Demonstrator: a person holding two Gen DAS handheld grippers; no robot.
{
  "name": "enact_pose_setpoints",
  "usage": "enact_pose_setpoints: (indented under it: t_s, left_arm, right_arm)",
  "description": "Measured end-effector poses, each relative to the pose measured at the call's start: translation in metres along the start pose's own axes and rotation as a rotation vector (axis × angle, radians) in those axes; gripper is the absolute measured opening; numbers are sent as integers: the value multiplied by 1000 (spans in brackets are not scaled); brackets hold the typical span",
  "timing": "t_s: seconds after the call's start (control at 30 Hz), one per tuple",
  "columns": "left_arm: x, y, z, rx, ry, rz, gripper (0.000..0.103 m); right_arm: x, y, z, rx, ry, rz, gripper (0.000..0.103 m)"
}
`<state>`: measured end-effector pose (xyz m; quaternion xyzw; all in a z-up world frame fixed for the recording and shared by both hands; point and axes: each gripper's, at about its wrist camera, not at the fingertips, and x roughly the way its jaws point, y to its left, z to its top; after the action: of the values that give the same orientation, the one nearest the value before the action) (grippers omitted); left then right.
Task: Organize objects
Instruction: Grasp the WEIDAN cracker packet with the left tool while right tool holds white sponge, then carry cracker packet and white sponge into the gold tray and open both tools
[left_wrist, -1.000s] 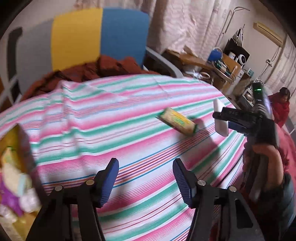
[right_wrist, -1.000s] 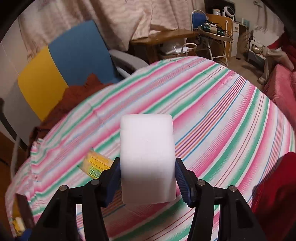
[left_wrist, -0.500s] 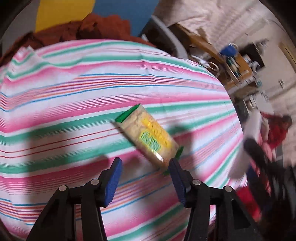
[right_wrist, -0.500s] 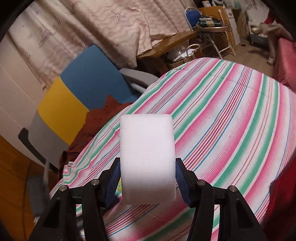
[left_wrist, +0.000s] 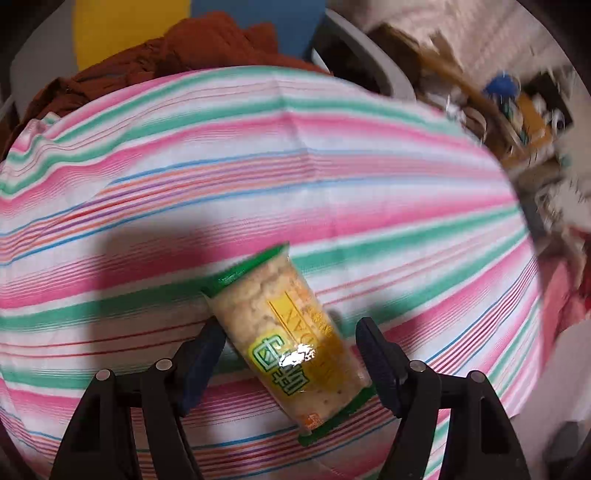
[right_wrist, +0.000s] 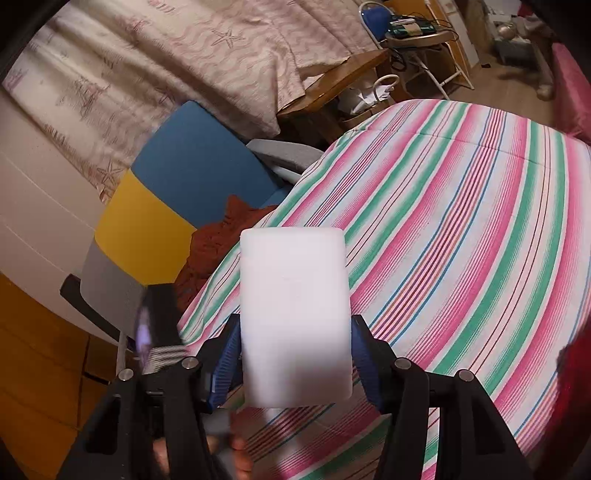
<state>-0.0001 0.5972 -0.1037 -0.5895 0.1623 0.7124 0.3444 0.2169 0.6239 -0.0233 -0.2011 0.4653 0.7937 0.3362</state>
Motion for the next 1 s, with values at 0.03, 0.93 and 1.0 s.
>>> enact_pose_setpoints:
  t_s: [0.03, 0.93, 1.0]
  left_arm:
    - [0, -5, -3, 47, -21, 25, 74]
    - [-96, 158, -192, 193, -282, 35, 47]
    - [-96, 160, -194, 190, -291, 30, 47]
  right_arm:
    - [1, 0, 0, -2, 3, -1, 59]
    - [108, 96, -122, -699, 582, -89, 59]
    - [111, 99, -128, -748, 578, -118, 59]
